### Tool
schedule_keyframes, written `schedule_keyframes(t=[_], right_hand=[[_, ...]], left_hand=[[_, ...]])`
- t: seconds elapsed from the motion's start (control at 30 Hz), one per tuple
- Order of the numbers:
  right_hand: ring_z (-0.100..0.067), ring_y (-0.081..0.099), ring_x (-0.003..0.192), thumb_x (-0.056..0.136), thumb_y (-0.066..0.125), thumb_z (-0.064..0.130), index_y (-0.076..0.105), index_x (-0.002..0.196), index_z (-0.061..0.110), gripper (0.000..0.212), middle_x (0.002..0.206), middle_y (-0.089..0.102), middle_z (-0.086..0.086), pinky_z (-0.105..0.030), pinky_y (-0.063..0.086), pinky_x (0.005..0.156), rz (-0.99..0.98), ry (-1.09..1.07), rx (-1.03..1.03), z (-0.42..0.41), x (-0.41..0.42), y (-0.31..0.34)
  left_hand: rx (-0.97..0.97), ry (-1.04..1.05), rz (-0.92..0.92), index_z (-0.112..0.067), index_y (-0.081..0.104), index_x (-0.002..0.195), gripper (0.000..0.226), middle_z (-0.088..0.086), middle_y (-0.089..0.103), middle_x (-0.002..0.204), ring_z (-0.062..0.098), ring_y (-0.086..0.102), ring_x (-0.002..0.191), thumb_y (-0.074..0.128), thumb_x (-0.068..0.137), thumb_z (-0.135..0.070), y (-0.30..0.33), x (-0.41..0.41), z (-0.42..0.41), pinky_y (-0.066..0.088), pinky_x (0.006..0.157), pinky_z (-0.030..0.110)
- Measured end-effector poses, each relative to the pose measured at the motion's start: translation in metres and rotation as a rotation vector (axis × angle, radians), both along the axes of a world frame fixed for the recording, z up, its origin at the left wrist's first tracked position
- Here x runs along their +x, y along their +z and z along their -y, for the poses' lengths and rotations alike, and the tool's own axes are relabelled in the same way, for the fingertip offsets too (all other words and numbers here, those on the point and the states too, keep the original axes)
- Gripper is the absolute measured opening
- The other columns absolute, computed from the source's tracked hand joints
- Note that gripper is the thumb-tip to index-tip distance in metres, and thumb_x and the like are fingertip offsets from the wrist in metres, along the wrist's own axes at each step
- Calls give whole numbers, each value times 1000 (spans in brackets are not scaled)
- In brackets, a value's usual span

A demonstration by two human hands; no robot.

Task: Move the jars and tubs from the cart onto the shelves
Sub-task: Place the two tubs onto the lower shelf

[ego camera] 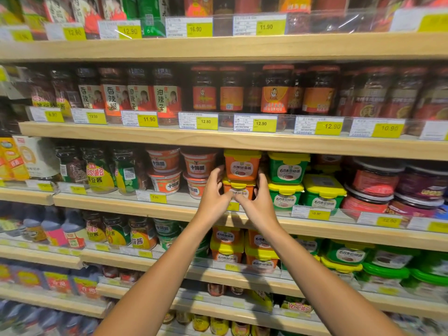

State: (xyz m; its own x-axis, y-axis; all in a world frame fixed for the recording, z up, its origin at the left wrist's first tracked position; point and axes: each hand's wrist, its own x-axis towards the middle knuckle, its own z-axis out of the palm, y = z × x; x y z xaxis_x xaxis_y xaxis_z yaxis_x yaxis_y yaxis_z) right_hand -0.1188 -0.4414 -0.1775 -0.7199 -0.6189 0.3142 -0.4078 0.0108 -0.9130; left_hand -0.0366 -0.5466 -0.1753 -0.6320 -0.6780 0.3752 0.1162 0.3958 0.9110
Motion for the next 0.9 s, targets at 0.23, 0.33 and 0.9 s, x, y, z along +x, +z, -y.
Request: schedule_keyframes(t=[0.23,0.33,0.9], right_hand=[[-14,56,123,60,66,46,31,145,33,93,135,52,5,-43,52,101,-21,49,-25,2,-1,-2],[-18,52,125,57,64,48,34,141,29,91,132,51,3,-45,49,104,-43,58,14,4,-3,1],[2,33,141,95,64,36,33,152,37,65,155,36,20,-24,32,112,-327,93,57,-86,16,31]], left_hand=[[73,33,-30,-24,33,149,74,0,33,157,22,35,145,60,89,9,-17,-1,-12,38,116,41],[72,25,-22,-24,31,150,76,0,31,159,23,36,145,58,89,12,-15,0,-10,38,116,46],[-423,64,128,-33,42,145,57,-20,42,146,3,42,136,60,94,-14,25,74,-41,39,112,33]])
